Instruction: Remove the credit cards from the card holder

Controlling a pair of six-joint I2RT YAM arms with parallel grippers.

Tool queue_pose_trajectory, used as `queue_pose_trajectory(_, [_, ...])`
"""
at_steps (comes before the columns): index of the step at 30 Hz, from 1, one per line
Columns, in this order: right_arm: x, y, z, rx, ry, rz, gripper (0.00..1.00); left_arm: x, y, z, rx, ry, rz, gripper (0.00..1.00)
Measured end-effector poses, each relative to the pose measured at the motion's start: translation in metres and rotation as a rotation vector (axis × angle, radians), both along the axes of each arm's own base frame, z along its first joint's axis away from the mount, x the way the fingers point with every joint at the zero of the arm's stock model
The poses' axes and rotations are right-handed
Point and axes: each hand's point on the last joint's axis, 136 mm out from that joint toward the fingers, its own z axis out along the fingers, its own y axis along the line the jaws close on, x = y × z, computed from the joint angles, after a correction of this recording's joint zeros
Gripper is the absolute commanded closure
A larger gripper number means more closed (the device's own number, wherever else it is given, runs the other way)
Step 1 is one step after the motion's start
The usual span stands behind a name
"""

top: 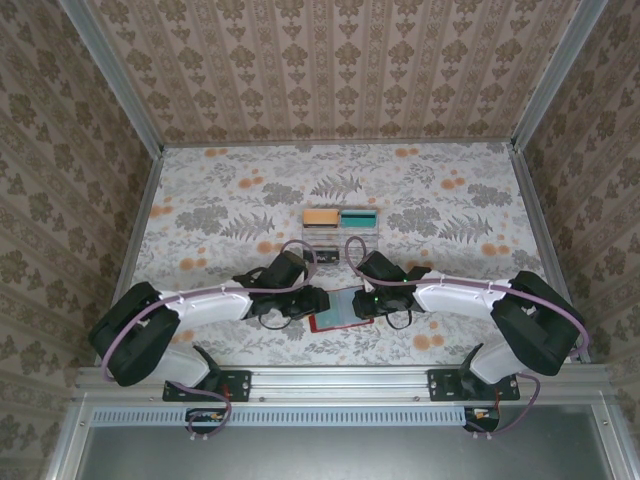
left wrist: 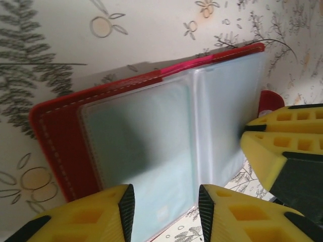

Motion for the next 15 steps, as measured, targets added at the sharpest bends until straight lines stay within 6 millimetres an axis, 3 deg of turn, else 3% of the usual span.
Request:
queue_pose_trajectory(8, [0.000, 0.001, -0.001, 0.000, 0.000, 0.003, 0.83, 0.001, -0.003, 0.000, 0.004, -0.005, -0.010, 0.61])
queue_pose_trajectory(15, [0.000, 0.001, -0.001, -0.001, 0.001, 0.003, 0.82, -0.001, 0.012, -0.007, 0.078, -0.003, 0.016, 0.62])
